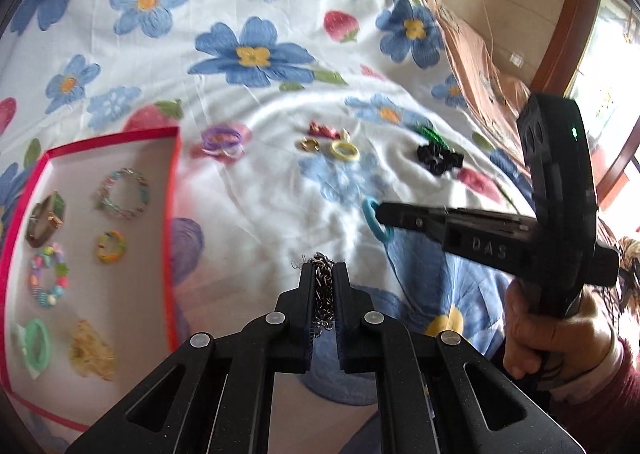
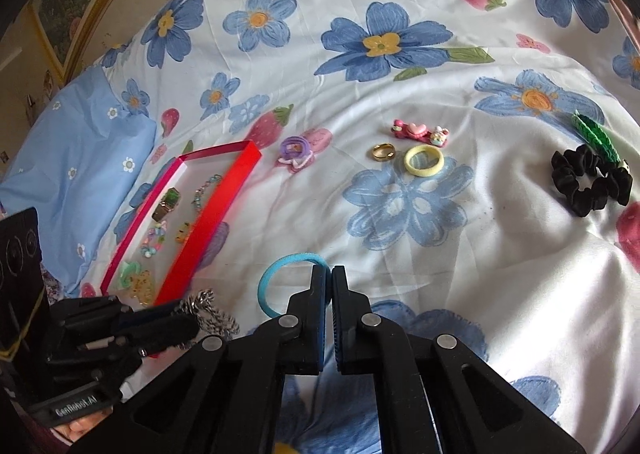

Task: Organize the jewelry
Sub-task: 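Carry the silver chain and blue hair tie over the box with both tools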

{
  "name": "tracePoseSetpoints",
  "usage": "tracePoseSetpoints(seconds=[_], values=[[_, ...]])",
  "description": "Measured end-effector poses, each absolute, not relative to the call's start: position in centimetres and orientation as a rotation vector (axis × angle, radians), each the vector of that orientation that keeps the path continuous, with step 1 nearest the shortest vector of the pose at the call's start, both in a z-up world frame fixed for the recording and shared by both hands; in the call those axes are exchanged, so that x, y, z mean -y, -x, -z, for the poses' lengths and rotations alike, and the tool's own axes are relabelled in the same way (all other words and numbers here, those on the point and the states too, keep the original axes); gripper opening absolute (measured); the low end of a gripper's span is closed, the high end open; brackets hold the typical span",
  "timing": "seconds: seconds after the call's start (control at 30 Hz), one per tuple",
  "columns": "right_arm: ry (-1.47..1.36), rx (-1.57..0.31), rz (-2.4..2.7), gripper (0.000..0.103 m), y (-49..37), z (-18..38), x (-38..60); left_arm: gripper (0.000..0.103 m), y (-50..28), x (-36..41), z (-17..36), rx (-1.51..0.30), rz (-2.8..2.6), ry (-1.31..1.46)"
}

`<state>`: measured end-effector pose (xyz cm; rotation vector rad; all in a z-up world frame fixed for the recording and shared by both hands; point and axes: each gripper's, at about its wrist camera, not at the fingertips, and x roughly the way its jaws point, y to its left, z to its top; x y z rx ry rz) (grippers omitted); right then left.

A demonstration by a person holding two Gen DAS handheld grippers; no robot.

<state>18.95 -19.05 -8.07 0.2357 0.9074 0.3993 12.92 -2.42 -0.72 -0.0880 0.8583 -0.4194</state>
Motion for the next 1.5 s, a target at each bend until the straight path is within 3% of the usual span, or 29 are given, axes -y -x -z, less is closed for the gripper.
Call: tracePoseSetpoints(seconds=[0.7,1.5], values=[[-0.167,-0.883,-0.525,0.002,-18.2,6.0,12.0,0.007,-9.8,-5.1,-2.9,-0.744,0.283,0.179],[-0.066,-0.922,-0.675,0.002,-21.2,7.1,1.4,0.007,-11.4,-12.4,-1.4,-0.765,0.141,0.280]])
